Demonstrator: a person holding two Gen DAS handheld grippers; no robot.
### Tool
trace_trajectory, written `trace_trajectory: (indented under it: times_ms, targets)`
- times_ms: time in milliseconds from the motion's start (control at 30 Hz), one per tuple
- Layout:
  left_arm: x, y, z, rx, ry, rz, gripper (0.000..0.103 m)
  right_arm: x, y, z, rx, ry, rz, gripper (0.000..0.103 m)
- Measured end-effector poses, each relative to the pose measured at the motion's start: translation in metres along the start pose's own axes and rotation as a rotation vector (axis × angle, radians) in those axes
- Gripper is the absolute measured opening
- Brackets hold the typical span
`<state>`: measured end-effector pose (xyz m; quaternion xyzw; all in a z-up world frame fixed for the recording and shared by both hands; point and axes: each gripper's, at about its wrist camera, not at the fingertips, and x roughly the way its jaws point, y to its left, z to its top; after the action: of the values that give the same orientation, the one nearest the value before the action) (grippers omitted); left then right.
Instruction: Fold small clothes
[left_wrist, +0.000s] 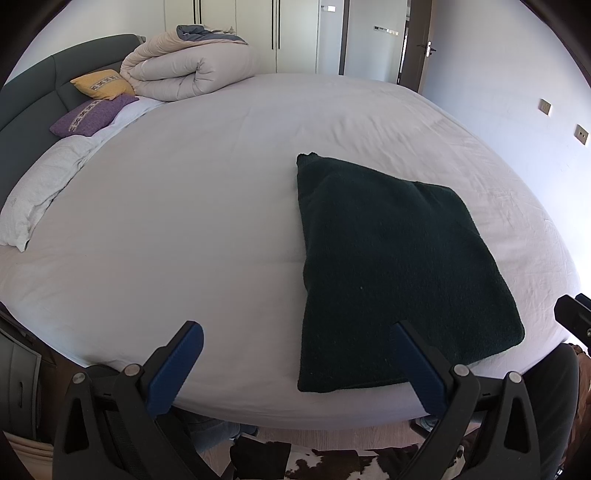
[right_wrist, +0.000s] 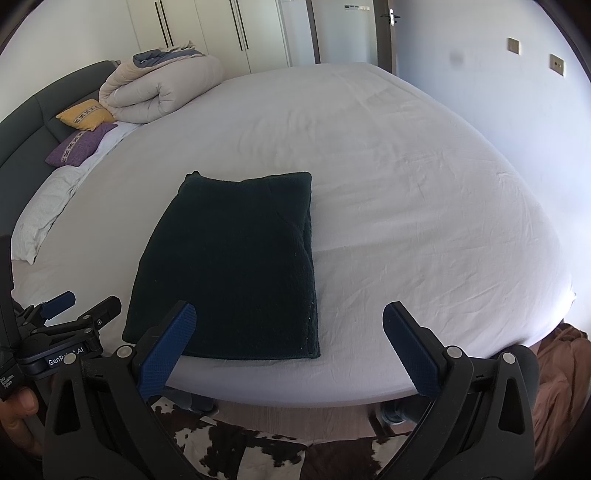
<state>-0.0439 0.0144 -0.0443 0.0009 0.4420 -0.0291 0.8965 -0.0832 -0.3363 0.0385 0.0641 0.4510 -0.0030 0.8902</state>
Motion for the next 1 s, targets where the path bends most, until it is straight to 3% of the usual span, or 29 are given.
trace_trajectory:
  times_ms: [1000]
  targets:
    - [0.0036, -0.0015, -0.0038, 0.006, 0.005, -0.004, 0.103, 0.0014, 0.0031, -0.0012, 0.004, 0.002, -0.001, 0.103]
